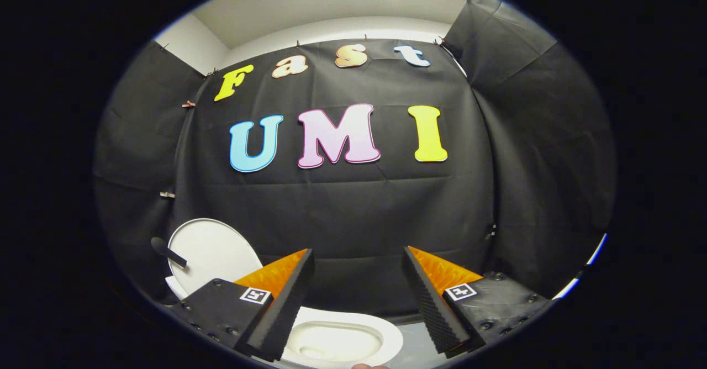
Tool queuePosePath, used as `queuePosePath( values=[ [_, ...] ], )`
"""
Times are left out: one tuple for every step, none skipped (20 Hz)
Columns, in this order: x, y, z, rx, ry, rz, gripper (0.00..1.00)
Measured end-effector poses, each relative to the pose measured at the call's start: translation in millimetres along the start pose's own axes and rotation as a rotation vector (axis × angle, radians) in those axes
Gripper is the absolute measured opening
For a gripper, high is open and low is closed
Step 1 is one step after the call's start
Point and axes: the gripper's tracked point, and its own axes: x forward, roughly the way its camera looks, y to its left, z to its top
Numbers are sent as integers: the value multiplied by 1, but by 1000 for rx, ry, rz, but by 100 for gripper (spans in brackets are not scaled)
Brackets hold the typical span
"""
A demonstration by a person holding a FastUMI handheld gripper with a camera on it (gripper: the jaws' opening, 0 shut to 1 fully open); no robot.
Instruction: Open the toilet lid.
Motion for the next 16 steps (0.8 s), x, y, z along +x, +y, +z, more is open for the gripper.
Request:
queuePosePath(
  values=[
    [-2, -7, 1, -25, -14, -1, 98],
    [-2, -16, 4, -58, -39, -10, 99],
    [-2, -23, 5, -93, -65, -11, 98],
    [-2, -28, 5, -126, -91, -8, 98],
    [-3, -32, 1, -154, -106, -4, 98],
    [-5, -34, -1, -175, -117, 3, 98],
    [-6, -34, -4, -193, -123, 14, 99],
    [-3, -33, -7, -220, -129, 24, 99],
    [-2, -34, -4, -253, -146, 22, 98],
    [-1, -38, 0, -272, -174, 6, 98],
    [2, -46, 0, -271, -182, -28, 98],
    [4, -52, -8, -258, -157, -58, 98],
    [2, -52, -15, -247, -138, -71, 98],
    [0, -50, -15, -242, -141, -70, 98],
    [-2, -51, -9, -249, -151, -79, 98],
    [-4, -54, -5, -252, -162, -92, 98]
  ],
)
